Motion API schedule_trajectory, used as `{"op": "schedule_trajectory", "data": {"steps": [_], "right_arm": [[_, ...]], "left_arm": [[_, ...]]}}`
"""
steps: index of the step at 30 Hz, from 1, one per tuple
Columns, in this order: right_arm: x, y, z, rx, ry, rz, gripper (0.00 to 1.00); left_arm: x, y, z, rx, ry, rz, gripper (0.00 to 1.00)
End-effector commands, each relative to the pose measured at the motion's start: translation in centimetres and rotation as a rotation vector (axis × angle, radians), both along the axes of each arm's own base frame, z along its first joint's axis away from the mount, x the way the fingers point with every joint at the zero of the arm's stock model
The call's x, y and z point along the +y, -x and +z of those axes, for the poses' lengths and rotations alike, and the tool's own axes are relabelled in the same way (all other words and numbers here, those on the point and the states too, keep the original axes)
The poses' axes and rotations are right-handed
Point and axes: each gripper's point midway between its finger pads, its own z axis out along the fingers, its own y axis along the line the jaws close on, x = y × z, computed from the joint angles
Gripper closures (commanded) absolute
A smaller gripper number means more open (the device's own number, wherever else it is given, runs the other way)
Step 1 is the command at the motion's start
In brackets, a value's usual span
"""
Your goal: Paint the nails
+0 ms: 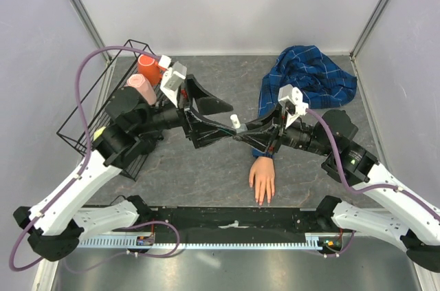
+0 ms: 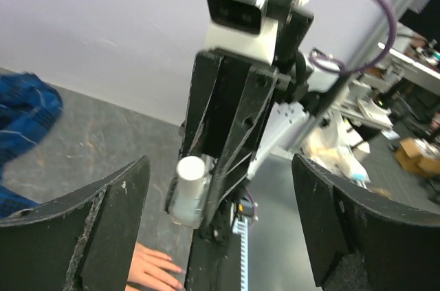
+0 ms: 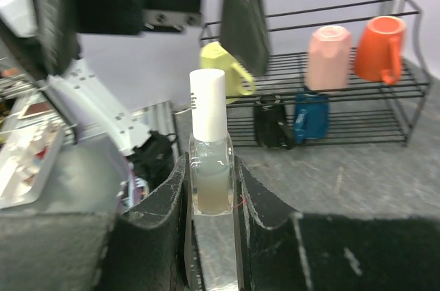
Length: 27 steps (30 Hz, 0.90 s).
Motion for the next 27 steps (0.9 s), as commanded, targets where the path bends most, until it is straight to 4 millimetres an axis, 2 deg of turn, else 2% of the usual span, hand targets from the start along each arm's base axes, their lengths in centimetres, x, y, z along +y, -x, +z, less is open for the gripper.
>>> {"op": "schedule_trajectory", "data": {"steps": [1,4,7,12,14,16,17,19,20,21,22,23,24,25,26,27], "right_arm": [[0.1,2.7,4.1,-0.043,-0.105,0.138,1.0],[0.1,3.0,4.8,-0.042,-0.125,0.153,1.0],[0.1,3.1,5.0,-0.037,-0.136,0.158,1.0],[0.1,3.0,5.2,-0.039,-0.15,0.155,1.0],[0.2,2.8,5.3,-0.039,-0.151,0.15,1.0],[0.3,2.6,5.3,-0.039,-0.15,0.146,1.0],[0.3,2.5,5.4,-0.039,-0.15,0.144,1.0],[0.4,2.1,5.2,-0.037,-0.146,0.137,1.0],[0.4,1.9,5.3,-0.044,-0.145,0.13,1.0],[0.4,1.5,5.2,-0.043,-0.145,0.106,1.0],[0.6,1.0,4.7,-0.036,-0.128,0.087,1.0],[0.6,0.4,4.9,-0.039,-0.12,0.057,1.0],[0.6,-0.4,4.6,-0.068,-0.09,0.023,1.0],[0.6,-2.0,3.6,-0.039,-0.036,-0.049,1.0],[0.6,-3.1,3.0,-0.039,-0.011,-0.098,1.0],[0.5,-4.0,2.6,-0.059,0.012,-0.146,1.0]], "left_arm": [[0.1,3.1,1.7,-0.073,0.082,-0.197,0.1],[-0.2,3.4,1.3,-0.051,0.072,-0.24,0.09],[0.0,4.1,1.4,-0.064,0.083,-0.275,0.16],[0.0,4.0,1.4,-0.058,0.079,-0.274,0.33],[-0.2,3.8,1.3,-0.053,0.073,-0.271,0.5],[-0.3,3.7,1.3,-0.049,0.07,-0.264,0.53],[-0.4,3.4,1.3,-0.052,0.068,-0.258,0.6],[-0.6,3.2,1.4,-0.048,0.058,-0.251,0.64],[-0.8,2.7,1.2,-0.049,0.049,-0.24,0.74],[-0.8,2.6,1.9,-0.057,0.052,-0.228,0.8],[-0.9,2.2,1.4,-0.026,0.026,-0.209,0.87],[-1.1,1.1,1.4,-0.024,0.02,-0.154,0.98],[-1.2,0.6,2.0,-0.021,0.02,-0.127,0.98],[-1.4,-0.2,0.9,0.037,-0.023,-0.092,0.98],[-1.5,-2.2,0.9,0.071,-0.026,0.016,0.98],[-1.7,-3.1,1.2,0.096,-0.037,0.069,0.98]]}}
